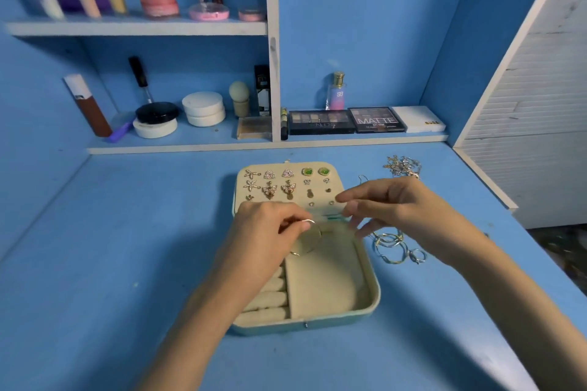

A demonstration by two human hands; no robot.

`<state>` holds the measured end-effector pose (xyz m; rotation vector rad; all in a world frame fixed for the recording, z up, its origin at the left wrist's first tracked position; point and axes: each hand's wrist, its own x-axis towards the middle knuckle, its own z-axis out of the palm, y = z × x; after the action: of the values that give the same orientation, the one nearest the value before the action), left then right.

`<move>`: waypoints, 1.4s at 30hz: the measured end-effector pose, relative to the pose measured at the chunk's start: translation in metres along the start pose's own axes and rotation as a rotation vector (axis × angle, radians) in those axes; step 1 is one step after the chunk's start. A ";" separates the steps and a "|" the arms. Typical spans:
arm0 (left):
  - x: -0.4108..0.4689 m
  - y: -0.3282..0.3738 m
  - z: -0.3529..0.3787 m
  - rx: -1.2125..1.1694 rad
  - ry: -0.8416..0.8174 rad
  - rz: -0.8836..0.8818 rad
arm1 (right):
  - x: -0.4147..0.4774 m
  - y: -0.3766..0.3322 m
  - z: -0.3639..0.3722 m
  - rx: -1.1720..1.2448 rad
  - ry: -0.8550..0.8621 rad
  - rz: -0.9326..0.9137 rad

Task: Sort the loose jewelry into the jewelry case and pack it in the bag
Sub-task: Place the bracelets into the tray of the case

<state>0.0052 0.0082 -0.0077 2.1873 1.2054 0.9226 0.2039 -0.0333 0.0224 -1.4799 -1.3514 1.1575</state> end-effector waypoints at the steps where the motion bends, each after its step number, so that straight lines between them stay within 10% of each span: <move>1: 0.000 0.001 0.000 0.037 -0.032 0.021 | 0.001 0.002 -0.007 -0.047 0.032 -0.007; 13: 0.005 0.002 0.016 0.290 -0.032 0.214 | 0.014 0.033 -0.044 -0.848 0.126 -0.005; 42: 0.012 0.017 -0.005 -0.045 -0.010 -0.025 | 0.010 -0.001 0.029 -0.658 0.045 -0.132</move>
<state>0.0158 0.0107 0.0109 2.1339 1.1930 0.9183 0.1753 -0.0243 0.0151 -1.8080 -1.8739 0.6066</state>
